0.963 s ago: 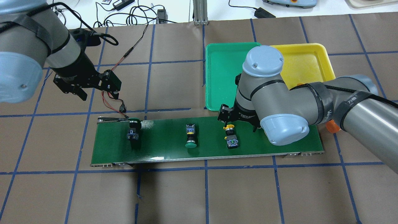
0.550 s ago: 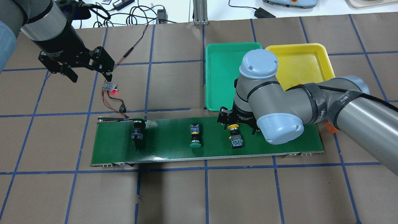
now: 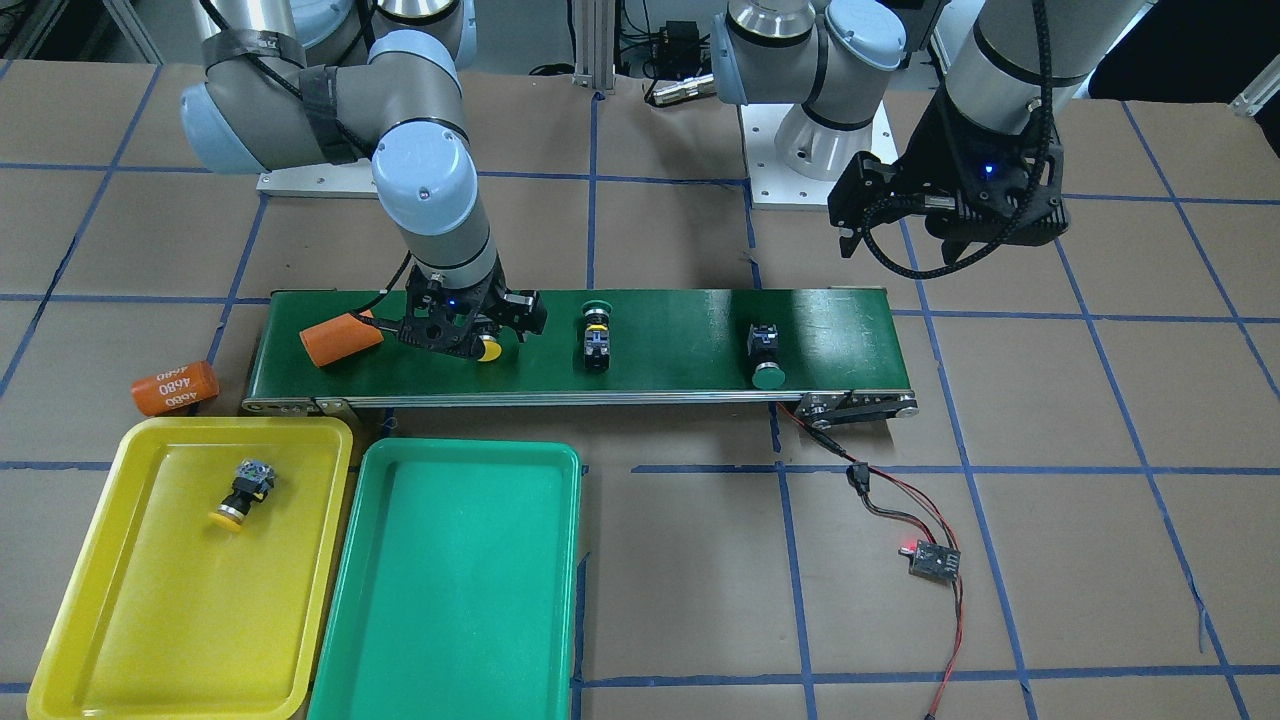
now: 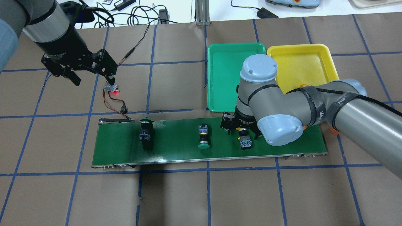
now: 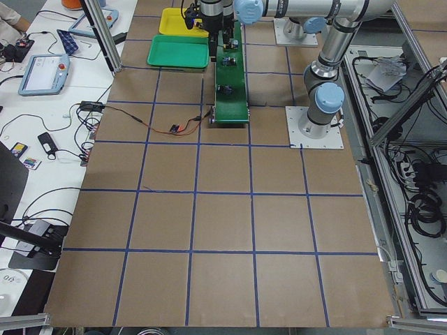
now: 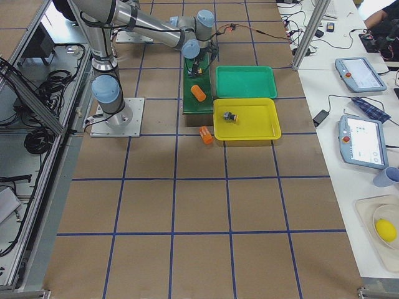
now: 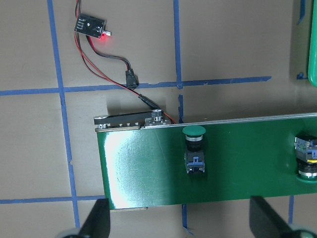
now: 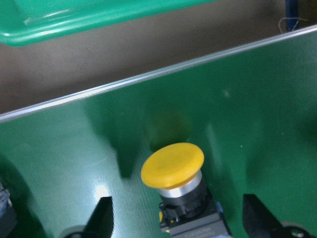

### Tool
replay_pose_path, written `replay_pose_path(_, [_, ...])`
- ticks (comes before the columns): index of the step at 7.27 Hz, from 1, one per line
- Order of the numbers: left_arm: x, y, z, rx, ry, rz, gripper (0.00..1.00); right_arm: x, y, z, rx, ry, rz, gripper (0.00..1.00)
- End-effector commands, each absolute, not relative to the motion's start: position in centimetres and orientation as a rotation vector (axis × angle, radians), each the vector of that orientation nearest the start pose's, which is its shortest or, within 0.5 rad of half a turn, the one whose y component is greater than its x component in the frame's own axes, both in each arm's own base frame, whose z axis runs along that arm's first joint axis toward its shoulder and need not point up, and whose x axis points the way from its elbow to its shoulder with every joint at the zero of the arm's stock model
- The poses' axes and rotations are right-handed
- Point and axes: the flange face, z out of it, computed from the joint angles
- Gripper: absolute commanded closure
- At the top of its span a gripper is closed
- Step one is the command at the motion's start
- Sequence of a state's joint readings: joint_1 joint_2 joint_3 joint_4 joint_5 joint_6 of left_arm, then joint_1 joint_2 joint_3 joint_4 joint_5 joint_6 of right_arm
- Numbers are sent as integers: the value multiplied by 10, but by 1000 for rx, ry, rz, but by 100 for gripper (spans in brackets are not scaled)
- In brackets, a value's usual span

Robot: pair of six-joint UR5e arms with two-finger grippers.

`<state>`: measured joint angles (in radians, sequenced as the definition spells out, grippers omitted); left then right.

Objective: Sort buttons by color to trays
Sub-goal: 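Close the right gripper on the yellow button while left gripper lifts away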

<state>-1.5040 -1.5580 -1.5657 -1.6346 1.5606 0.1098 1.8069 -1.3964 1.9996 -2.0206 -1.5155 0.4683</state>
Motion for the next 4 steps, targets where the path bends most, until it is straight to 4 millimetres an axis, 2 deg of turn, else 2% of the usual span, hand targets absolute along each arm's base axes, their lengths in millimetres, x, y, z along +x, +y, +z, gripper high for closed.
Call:
replay_pose_path(1, [-102,-492,494,58,3153,66,0,239,-433,239,379,3166,274,100])
replay_pose_path(3, [-105,-491,488,91,3162,77,0,226,-440,252,374,3236,217,100])
replay_pose_path(4, [-104,-492,488,87,3162,75,0,224,-444,281,385,3224,148,100])
